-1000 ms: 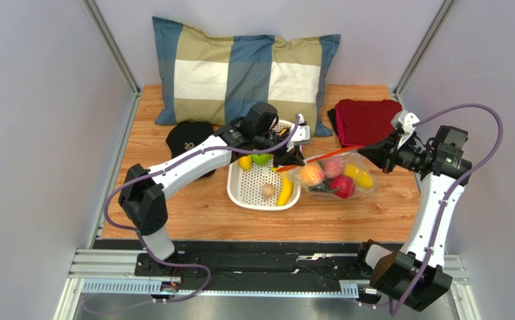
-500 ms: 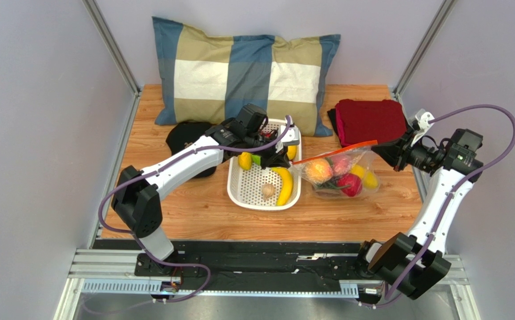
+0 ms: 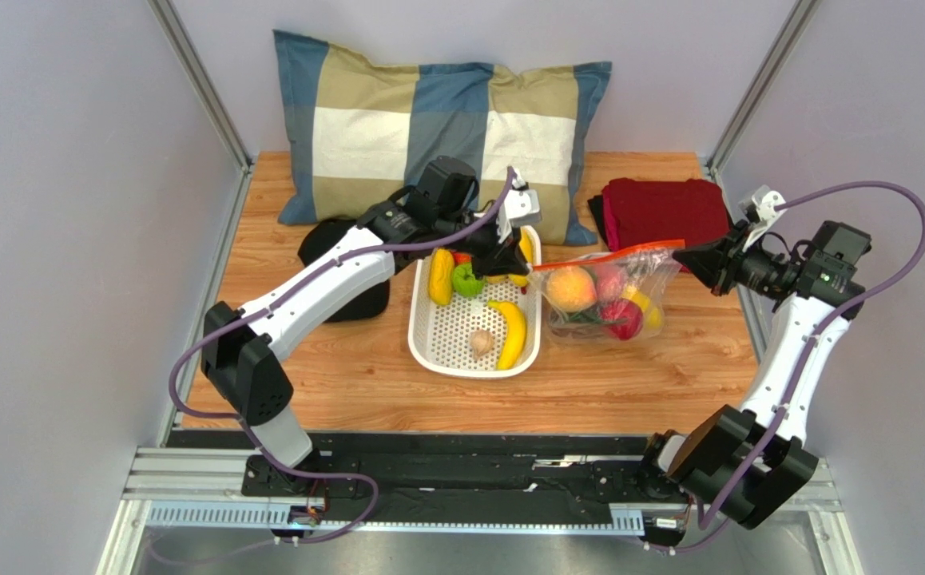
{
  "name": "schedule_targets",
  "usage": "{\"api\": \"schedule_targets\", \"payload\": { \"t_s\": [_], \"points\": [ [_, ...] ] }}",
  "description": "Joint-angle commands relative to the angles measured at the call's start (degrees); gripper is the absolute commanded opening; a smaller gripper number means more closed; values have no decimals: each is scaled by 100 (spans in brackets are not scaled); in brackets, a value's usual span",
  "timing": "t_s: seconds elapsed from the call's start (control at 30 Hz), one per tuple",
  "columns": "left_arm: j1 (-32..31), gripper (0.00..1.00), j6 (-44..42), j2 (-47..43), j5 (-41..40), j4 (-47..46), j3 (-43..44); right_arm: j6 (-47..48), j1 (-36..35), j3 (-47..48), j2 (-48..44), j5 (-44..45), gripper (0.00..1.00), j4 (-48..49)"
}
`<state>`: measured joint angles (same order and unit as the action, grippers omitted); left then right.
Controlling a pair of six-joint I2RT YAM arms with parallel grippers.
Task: Place the food in the zip-top bag and seal the zipper
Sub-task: Zip the zipper food storage bag at the center of the board, then place the zipper food storage bag at the center of the board.
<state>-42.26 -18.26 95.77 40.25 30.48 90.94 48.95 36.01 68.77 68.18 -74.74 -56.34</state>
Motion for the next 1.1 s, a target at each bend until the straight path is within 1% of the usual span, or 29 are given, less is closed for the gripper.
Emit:
{"api": "schedule_targets", "payload": {
  "t_s": [0.0,0.07,0.1,0.2,0.37,0.43,0.6,0.67,0.7,0.73,0.77,0.8,0.83,0.87,0.9,0.93,1.0,1.07],
  "points": [
    [139,0,446,161,-105,-183,836,-1752,-190,-240,37,248,0,2437],
    [183,0,429,328,-210,-200,1004,-2203,-269,-277,142,503,0,2968],
    [244,0,411,390,-245,-209,1153,-2501,-287,-259,343,591,0,3284],
    [323,0,385,732,-430,-253,1495,-2942,-384,-5,809,820,0,3646],
    [455,0,648,1418,-579,-411,1988,-3251,-893,198,1337,1268,0,4191],
    [508,0,719,1672,-606,-385,2226,-3321,-1156,285,1635,1470,0,4236],
    [728,0,807,1954,-922,-578,2420,-3585,-1500,663,2260,1989,0,4666],
    [789,2,815,2095,-992,-561,2525,-3743,-1588,908,2568,2077,0,4719],
    [816,13,876,2139,-1045,-561,2560,-3770,-1606,988,2682,2104,0,4702],
    [833,22,912,2191,-1063,-543,2596,-3770,-1632,1102,2761,2113,4,4650],
    [860,30,973,2209,-1063,-526,2674,-3761,-1632,1208,2910,2113,13,4475],
    [886,46,1078,2210,-1063,-465,2701,-3752,-1632,1426,2955,2113,21,4360],
    [895,53,1131,2157,-1080,-438,2719,-3735,-1623,1507,2990,2139,30,4255],
    [895,56,1158,2105,-1089,-420,2693,-3717,-1615,1568,2973,2156,34,4123],
    [938,62,1202,2043,-1063,-403,2666,-3708,-1606,1647,2938,2148,36,4087],
    [956,75,1237,1877,-1063,-385,2623,-3717,-1580,1665,2903,2165,46,4061],
    [1035,99,1421,1666,-1037,-332,2473,-3796,-1536,1718,2728,2218,59,3990],
    [1220,99,1631,1323,-1019,-149,2359,-3805,-1439,1815,2587,2262,79,3851]
  ]
}}
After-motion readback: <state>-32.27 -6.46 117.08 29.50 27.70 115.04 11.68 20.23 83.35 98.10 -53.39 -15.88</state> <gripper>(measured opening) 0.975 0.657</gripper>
